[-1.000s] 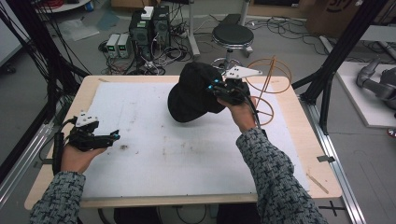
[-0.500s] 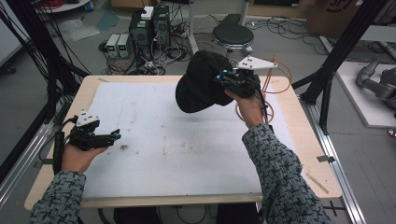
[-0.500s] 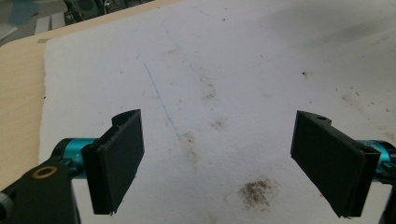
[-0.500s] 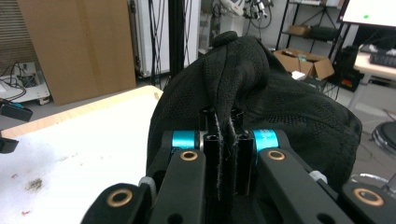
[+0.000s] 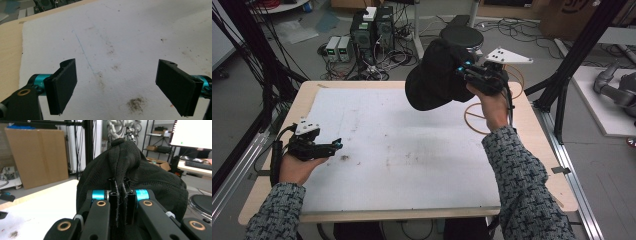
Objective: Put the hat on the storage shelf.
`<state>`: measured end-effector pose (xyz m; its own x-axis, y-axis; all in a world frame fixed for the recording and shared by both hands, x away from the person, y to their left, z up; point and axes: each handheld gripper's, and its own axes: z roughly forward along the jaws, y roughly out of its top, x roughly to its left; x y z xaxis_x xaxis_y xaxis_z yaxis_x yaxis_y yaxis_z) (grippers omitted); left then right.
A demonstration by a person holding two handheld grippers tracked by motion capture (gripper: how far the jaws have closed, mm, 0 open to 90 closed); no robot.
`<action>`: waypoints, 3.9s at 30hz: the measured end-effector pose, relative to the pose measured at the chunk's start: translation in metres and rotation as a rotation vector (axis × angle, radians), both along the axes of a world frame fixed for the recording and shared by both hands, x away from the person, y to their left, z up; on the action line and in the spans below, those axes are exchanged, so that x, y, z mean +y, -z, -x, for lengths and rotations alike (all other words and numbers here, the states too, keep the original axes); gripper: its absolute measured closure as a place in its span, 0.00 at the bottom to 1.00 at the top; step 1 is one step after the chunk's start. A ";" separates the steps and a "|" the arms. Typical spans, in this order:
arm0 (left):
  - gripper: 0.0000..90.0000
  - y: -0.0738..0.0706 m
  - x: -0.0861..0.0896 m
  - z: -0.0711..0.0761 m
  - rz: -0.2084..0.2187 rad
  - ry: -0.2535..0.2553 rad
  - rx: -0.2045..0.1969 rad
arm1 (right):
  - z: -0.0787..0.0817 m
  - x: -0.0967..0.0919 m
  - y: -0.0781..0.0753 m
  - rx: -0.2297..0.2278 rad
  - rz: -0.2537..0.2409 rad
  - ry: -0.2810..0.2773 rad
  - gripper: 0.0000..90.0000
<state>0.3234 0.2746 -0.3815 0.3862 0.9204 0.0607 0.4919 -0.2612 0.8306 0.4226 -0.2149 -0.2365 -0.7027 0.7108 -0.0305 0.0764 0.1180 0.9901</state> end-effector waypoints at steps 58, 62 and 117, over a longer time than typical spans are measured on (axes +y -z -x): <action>0.20 0.002 -0.002 -0.001 -0.004 0.000 0.007 | -0.014 -0.150 0.045 0.151 -0.127 0.275 0.90; 0.20 0.002 -0.003 -0.001 -0.002 0.003 0.008 | -0.013 -0.147 0.051 0.161 -0.122 0.271 0.90; 0.20 -0.003 -0.014 0.002 0.011 0.028 -0.021 | 0.019 -0.113 0.048 0.152 -0.034 0.122 0.35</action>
<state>0.3218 0.2611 -0.3786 0.4104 0.9100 0.0593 0.4672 -0.2657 0.8433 0.4034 -0.3277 -0.2847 -0.6057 0.7901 0.0945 0.2368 0.0656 0.9694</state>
